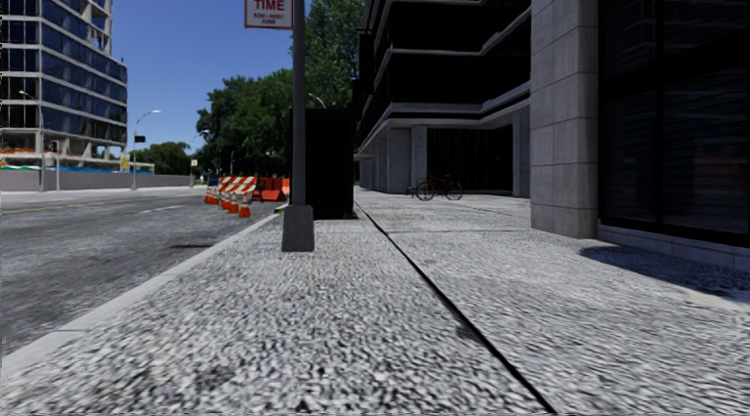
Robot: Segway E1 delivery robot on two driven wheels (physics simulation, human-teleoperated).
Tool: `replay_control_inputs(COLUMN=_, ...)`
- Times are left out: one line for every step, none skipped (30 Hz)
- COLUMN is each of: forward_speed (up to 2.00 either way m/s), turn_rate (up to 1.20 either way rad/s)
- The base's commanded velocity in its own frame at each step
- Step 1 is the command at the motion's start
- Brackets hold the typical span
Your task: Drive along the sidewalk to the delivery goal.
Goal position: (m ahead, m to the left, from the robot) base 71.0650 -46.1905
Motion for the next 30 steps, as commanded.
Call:
replay_control_inputs(forward_speed=2.0, turn_rate=-0.08)
replay_control_inputs(forward_speed=2.0, turn_rate=0.0)
replay_control_inputs(forward_speed=2.0, turn_rate=0.0)
replay_control_inputs(forward_speed=2.0, turn_rate=0.0)
replay_control_inputs(forward_speed=2.0, turn_rate=0.0)
replay_control_inputs(forward_speed=2.0, turn_rate=0.0)
replay_control_inputs(forward_speed=2.0, turn_rate=0.0)
replay_control_inputs(forward_speed=2.0, turn_rate=0.0)
replay_control_inputs(forward_speed=2.0, turn_rate=0.0)
replay_control_inputs(forward_speed=2.0, turn_rate=0.0)
replay_control_inputs(forward_speed=2.0, turn_rate=0.0)
replay_control_inputs(forward_speed=2.0, turn_rate=0.0)
replay_control_inputs(forward_speed=2.0, turn_rate=0.0)
replay_control_inputs(forward_speed=2.0, turn_rate=0.0)
replay_control_inputs(forward_speed=2.0, turn_rate=0.0)
replay_control_inputs(forward_speed=2.0, turn_rate=0.0)
replay_control_inputs(forward_speed=2.0, turn_rate=0.0)
replay_control_inputs(forward_speed=2.0, turn_rate=0.0)
replay_control_inputs(forward_speed=2.0, turn_rate=0.0)
replay_control_inputs(forward_speed=2.0, turn_rate=0.0)
replay_control_inputs(forward_speed=2.0, turn_rate=0.0)
replay_control_inputs(forward_speed=2.0, turn_rate=0.0)
replay_control_inputs(forward_speed=2.0, turn_rate=0.23)
replay_control_inputs(forward_speed=2.0, turn_rate=0.52)
replay_control_inputs(forward_speed=2.0, turn_rate=0.96)
replay_control_inputs(forward_speed=2.0, turn_rate=1.12)
replay_control_inputs(forward_speed=2.0, turn_rate=1.17)
replay_control_inputs(forward_speed=2.0, turn_rate=1.18)
replay_control_inputs(forward_speed=2.0, turn_rate=1.18)
replay_control_inputs(forward_speed=2.0, turn_rate=0.45)
